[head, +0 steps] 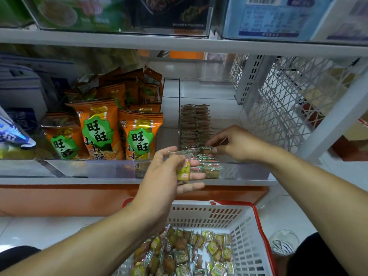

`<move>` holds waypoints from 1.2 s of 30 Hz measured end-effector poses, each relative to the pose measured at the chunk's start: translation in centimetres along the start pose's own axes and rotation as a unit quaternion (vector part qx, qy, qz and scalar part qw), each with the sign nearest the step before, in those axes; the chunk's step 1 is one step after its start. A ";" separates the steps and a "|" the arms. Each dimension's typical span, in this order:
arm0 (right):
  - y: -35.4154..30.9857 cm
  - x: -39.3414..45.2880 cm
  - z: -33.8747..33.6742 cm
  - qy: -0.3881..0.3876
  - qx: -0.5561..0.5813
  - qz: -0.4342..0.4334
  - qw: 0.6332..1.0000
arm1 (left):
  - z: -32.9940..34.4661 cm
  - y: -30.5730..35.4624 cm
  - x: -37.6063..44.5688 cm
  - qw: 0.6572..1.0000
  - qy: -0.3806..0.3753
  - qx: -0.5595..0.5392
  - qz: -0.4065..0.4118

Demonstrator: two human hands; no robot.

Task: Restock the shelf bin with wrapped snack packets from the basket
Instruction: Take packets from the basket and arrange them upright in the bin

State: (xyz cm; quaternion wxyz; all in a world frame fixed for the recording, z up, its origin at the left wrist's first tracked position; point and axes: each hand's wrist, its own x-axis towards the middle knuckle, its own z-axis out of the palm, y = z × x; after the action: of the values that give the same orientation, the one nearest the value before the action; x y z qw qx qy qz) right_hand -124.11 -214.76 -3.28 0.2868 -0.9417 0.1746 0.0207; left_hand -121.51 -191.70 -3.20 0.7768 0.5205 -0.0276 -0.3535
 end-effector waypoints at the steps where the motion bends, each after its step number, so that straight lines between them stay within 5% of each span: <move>1: 0.0 0.1 0.0 -0.001 -0.002 0.003 1.000 | 0.0 0.0 0.0 1.000 -0.002 -0.004 -0.003; 8: -0.3 1.3 1.0 0.047 0.020 0.037 0.998 | -0.1 0.1 -0.1 0.997 -0.010 -0.058 -0.047; 18: -0.7 1.5 1.0 -0.039 -0.054 0.035 0.997 | 0.0 0.7 -0.6 0.998 -0.029 -0.049 0.006; 21: -1.6 0.8 0.8 0.027 -0.092 0.021 0.995 | 0.1 0.6 -0.8 0.998 -0.041 -0.040 0.006; 23: -2.7 -0.1 0.3 0.093 0.036 -0.001 0.995 | 0.4 0.6 -1.1 0.998 -0.046 -0.031 0.023; 26: -4.0 -3.1 -1.2 -0.039 0.329 -0.036 0.943 | 0.7 0.6 -1.1 0.988 -0.050 0.036 0.144; 29: -4.1 -5.8 -1.8 -0.106 0.358 -0.137 0.918 | 1.4 0.8 -1.2 0.981 -0.071 0.039 0.175; 36: -5.1 -6.6 -1.1 0.013 0.416 -0.120 0.901 | 4.1 0.5 0.6 0.993 -0.061 0.005 0.098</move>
State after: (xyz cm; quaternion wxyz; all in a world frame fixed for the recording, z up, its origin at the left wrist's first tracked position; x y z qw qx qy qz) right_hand -128.64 -209.30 1.27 0.6505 -0.7507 0.0569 -0.1009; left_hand -122.51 -195.13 -1.11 0.8020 0.4965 -0.1277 -0.3067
